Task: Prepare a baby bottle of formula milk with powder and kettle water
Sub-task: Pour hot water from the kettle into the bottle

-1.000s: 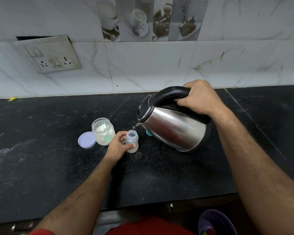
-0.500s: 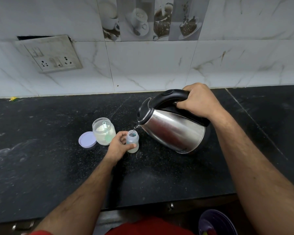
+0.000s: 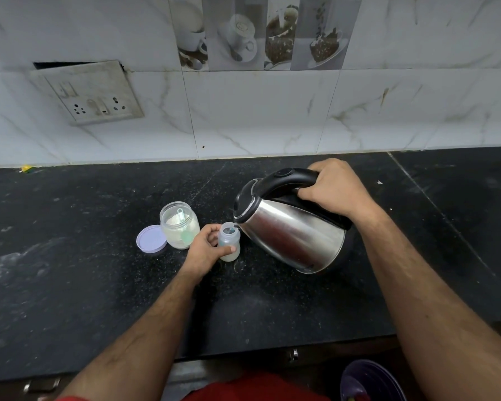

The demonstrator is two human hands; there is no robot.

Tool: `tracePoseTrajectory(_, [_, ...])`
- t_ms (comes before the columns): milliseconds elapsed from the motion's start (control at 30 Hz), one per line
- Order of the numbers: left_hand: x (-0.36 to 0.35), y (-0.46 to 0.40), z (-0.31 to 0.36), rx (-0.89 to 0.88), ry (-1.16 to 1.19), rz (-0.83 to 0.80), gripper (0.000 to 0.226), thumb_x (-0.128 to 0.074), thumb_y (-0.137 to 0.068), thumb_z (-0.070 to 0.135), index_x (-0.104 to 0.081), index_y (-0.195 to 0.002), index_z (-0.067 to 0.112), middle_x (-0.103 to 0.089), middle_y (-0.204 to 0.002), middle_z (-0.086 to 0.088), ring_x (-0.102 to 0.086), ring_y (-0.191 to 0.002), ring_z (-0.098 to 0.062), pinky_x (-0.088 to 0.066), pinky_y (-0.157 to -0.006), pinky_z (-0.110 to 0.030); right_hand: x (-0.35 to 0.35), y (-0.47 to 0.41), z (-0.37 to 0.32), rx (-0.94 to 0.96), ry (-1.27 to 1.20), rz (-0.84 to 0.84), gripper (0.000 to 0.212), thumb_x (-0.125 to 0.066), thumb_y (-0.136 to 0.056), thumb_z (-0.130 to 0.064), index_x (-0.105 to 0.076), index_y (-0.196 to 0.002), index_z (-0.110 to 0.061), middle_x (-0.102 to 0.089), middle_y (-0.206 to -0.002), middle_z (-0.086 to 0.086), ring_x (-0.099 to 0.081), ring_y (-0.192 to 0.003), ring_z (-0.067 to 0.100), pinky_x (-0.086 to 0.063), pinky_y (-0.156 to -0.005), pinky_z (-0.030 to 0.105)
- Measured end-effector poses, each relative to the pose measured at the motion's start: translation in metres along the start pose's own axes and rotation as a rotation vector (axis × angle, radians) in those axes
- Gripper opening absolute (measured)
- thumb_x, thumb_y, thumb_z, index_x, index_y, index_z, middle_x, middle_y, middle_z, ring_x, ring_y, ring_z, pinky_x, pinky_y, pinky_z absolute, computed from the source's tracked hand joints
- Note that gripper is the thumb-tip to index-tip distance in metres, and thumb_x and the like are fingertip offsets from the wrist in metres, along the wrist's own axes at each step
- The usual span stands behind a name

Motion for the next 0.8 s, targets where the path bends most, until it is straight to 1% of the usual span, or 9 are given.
tracePoseTrajectory(133, [0.000, 0.000, 0.000, -0.011, 0.001, 0.001, 0.053, -0.081, -0.070, -0.009, -0.059, -0.111, 0.016, -0.072, -0.115, -0.007, -0.066, -0.113, -0.024, -0.050, -0.103, -0.048, -0.003, 0.001, 0.001, -0.003, -0.011, 0.002, 0.013, -0.075, -0.070, -0.019, -0.067, -0.069, -0.009, -0.065, -0.064, 0.008, -0.062, -0.066, 0.028, -0.046, -0.058, 0.034])
tracePoseTrajectory(233, [-0.001, 0.000, 0.002, -0.020, -0.001, -0.003, 0.053, -0.081, -0.070, -0.008, -0.059, -0.111, 0.015, -0.072, -0.116, -0.008, -0.066, -0.113, -0.024, -0.050, -0.103, -0.047, -0.004, 0.002, 0.002, -0.014, -0.030, -0.008, 0.013, -0.074, -0.071, -0.019, -0.067, -0.070, -0.009, -0.065, -0.065, 0.009, -0.062, -0.065, 0.027, -0.045, -0.057, 0.033])
tracePoseTrajectory(367, [0.000, 0.000, 0.003, -0.019, 0.001, -0.005, 0.053, -0.082, -0.070, -0.007, -0.059, -0.111, 0.016, -0.072, -0.115, -0.006, -0.067, -0.113, -0.022, -0.051, -0.103, -0.047, -0.006, 0.001, 0.006, -0.041, -0.076, -0.018, 0.010, -0.075, -0.072, -0.019, -0.067, -0.069, -0.014, -0.062, -0.058, 0.000, -0.058, -0.057, 0.019, -0.041, -0.054, 0.029])
tracePoseTrajectory(500, [0.000, -0.003, 0.003, -0.024, 0.005, 0.006, 0.052, -0.082, -0.070, -0.007, -0.059, -0.110, 0.017, -0.073, -0.114, -0.005, -0.067, -0.112, -0.022, -0.051, -0.103, -0.046, -0.007, -0.004, 0.017, -0.104, -0.244, -0.010, 0.011, -0.075, -0.070, -0.013, -0.065, -0.066, -0.014, -0.051, -0.039, -0.009, -0.044, -0.036, 0.006, -0.034, -0.049, 0.024])
tracePoseTrajectory(567, [0.000, -0.003, 0.004, -0.028, 0.013, 0.009, 0.052, -0.082, -0.070, -0.007, -0.059, -0.110, 0.018, -0.072, -0.115, -0.005, -0.066, -0.112, -0.022, -0.051, -0.102, -0.044, -0.004, -0.006, 0.021, -0.117, -0.342, 0.020, 0.011, -0.076, -0.069, -0.009, -0.065, -0.068, -0.008, -0.048, -0.040, -0.009, -0.040, -0.036, 0.007, -0.031, -0.049, 0.024])
tracePoseTrajectory(600, [-0.001, -0.004, 0.004, -0.030, 0.014, 0.009, 0.052, -0.082, -0.070, -0.007, -0.059, -0.110, 0.018, -0.072, -0.115, -0.005, -0.066, -0.112, -0.022, -0.051, -0.102, -0.043, -0.001, -0.008, 0.022, -0.117, -0.391, 0.043, 0.011, -0.076, -0.068, -0.007, -0.066, -0.069, -0.004, -0.048, -0.043, -0.008, -0.041, -0.039, 0.010, -0.031, -0.049, 0.024])
tracePoseTrajectory(667, [-0.001, -0.005, 0.003, -0.029, 0.020, 0.011, 0.052, -0.082, -0.070, -0.007, -0.058, -0.110, 0.018, -0.072, -0.115, -0.005, -0.066, -0.112, -0.022, -0.052, -0.101, -0.041, 0.005, -0.012, 0.022, -0.126, -0.485, 0.086, 0.012, -0.076, -0.068, -0.003, -0.066, -0.071, 0.000, -0.050, -0.048, 0.000, -0.043, -0.042, 0.016, -0.032, -0.049, 0.027])
tracePoseTrajectory(733, [-0.001, -0.006, 0.003, -0.025, 0.025, 0.020, 0.052, -0.082, -0.070, -0.007, -0.058, -0.110, 0.018, -0.072, -0.114, -0.005, -0.066, -0.112, -0.023, -0.053, -0.099, -0.039, 0.011, -0.018, 0.020, -0.131, -0.577, 0.128, 0.012, -0.075, -0.069, 0.000, -0.063, -0.069, 0.000, -0.047, -0.044, -0.002, -0.041, -0.040, 0.015, -0.032, -0.046, 0.027])
tracePoseTrajectory(800, [-0.001, -0.007, 0.002, -0.025, 0.025, 0.027, 0.052, -0.082, -0.071, -0.006, -0.058, -0.110, 0.017, -0.072, -0.113, -0.005, -0.067, -0.110, -0.023, -0.053, -0.097, -0.038, 0.015, -0.026, 0.017, -0.124, -0.656, 0.165, 0.016, -0.074, -0.068, 0.001, -0.059, -0.070, 0.006, -0.043, -0.042, -0.004, -0.038, -0.038, 0.013, -0.030, -0.044, 0.024])
Point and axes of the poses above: each hand's wrist, its own y-axis away from the middle knuckle, its own x-axis out of the back of the hand, z = x × y, the point moved 1 cm from there along -y, towards the middle knuckle
